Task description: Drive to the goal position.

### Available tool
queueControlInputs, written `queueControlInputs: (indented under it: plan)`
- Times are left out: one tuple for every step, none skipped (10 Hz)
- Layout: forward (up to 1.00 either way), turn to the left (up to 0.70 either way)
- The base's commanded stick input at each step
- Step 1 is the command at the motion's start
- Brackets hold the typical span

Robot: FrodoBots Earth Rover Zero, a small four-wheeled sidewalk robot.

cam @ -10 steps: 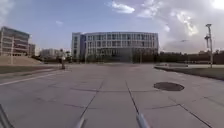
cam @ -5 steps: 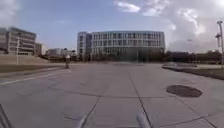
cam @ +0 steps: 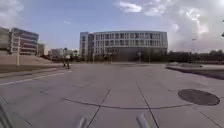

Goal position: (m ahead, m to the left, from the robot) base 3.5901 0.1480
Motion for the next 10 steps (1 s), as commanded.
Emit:
queueControlInputs:
  plan:
    - [0.7, -0.14]
    - [0.7, -0.14]
    - [0.7, -0.14]
    - [0.7, -0.14]
    - [0.7, -0.14]
    - [0.7, -0.14]
    - [0.7, -0.14]
    - [0.7, -0.14]
    - [0.7, -0.11]
    - [0.68, 0.0]
